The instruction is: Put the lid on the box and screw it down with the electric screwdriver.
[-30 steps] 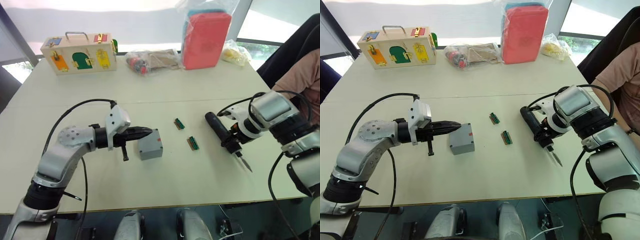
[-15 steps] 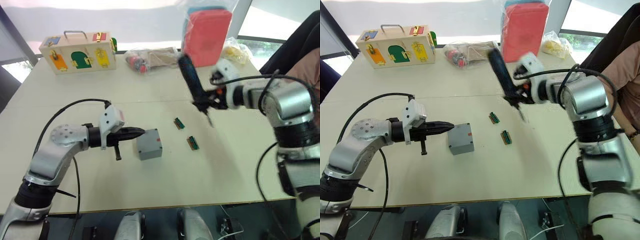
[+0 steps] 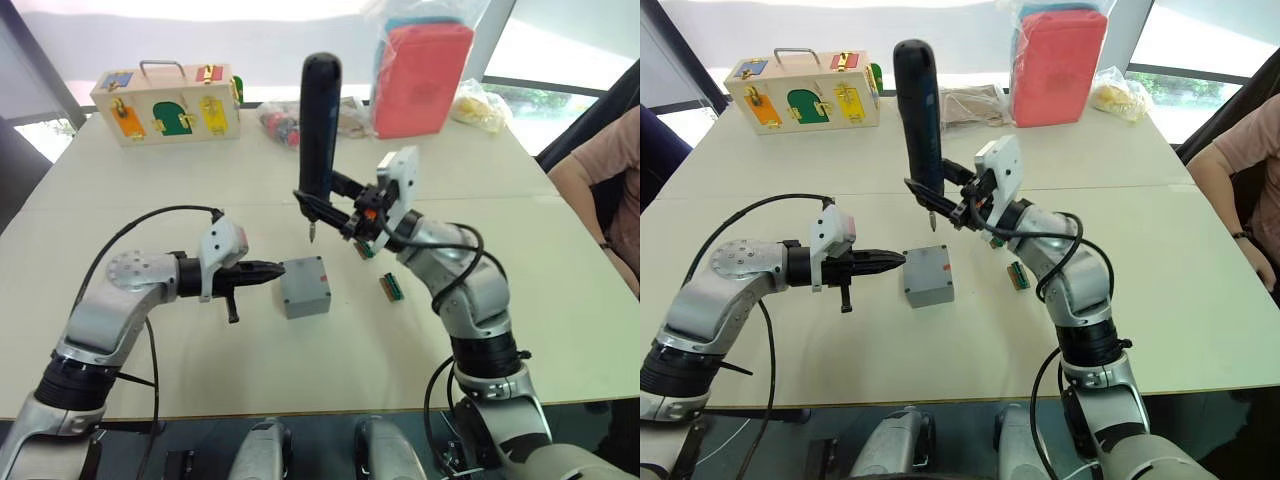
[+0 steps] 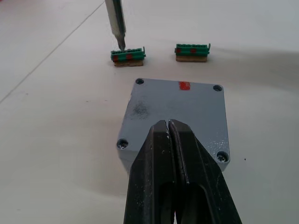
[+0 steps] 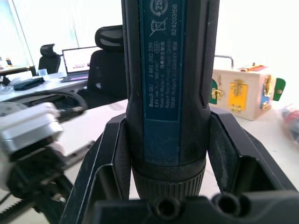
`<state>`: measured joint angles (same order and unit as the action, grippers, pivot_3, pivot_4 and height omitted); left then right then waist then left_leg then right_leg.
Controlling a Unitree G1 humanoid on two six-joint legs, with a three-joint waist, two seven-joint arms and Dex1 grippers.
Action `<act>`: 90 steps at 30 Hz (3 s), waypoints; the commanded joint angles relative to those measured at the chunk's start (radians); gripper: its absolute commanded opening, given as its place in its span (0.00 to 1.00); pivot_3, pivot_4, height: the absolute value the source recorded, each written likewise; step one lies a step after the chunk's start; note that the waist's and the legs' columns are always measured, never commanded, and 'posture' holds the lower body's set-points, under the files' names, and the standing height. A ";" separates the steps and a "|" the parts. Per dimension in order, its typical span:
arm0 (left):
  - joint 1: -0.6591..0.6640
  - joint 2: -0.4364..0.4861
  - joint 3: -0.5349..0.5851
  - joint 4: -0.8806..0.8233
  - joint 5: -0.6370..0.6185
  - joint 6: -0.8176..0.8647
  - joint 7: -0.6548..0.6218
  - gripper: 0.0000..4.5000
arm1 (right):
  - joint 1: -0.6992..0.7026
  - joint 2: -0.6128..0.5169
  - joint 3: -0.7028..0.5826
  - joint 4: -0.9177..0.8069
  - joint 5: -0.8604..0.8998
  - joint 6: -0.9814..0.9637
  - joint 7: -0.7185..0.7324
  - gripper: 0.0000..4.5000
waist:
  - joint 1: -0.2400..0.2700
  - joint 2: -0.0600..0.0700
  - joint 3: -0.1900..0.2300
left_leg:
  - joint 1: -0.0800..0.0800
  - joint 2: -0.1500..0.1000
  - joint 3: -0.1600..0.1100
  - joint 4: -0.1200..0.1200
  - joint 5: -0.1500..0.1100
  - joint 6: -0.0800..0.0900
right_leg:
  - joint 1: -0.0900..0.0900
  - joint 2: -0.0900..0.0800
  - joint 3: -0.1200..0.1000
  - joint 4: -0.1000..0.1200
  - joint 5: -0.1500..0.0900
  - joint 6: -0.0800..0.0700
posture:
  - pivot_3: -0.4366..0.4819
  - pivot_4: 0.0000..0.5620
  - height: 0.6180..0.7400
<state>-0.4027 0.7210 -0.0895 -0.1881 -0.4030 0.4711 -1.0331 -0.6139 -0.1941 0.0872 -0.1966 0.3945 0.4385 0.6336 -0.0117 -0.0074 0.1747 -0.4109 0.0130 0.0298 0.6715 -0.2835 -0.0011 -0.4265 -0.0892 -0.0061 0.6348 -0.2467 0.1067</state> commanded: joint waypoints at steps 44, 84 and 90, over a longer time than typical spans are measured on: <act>-0.028 -0.100 -0.094 0.137 0.136 -0.124 -0.027 0.00 | 0.095 -0.017 0.038 0.070 -0.085 -0.112 -0.024 0.40 | 0.001 0.000 -0.001 | 0.003 0.001 -0.002 0.000 0.000 0.000 | 0.002 0.001 0.000 0.001 0.000 0.000 | 0.48 0.27 0.92; -0.023 -0.107 -0.106 0.119 0.152 -0.110 -0.021 0.00 | 0.150 -0.054 0.127 0.077 -0.148 0.071 -0.121 0.40 | 0.001 -0.002 -0.029 | 0.022 0.001 -0.004 -0.006 -0.002 0.002 | 0.021 0.001 0.000 -0.005 -0.002 -0.001 | 0.48 0.27 0.92; -0.022 -0.102 -0.098 0.100 0.145 -0.102 -0.023 0.00 | 0.099 -0.058 0.089 -0.003 -0.120 0.082 -0.120 0.40 | 0.002 -0.002 -0.029 | 0.022 0.002 -0.004 -0.006 -0.002 0.003 | 0.021 0.001 0.000 -0.005 -0.002 -0.001 | 0.48 0.27 0.92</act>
<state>-0.4350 0.6118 -0.1880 -0.0643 -0.2537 0.3618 -1.0502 -0.5185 -0.2260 0.1873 -0.1962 0.2791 0.4731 0.5147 -0.0102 -0.0090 0.1458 -0.3896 0.0145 0.0262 0.6653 -0.2852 0.0014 -0.4054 -0.0887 -0.0059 0.6296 -0.2485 0.1060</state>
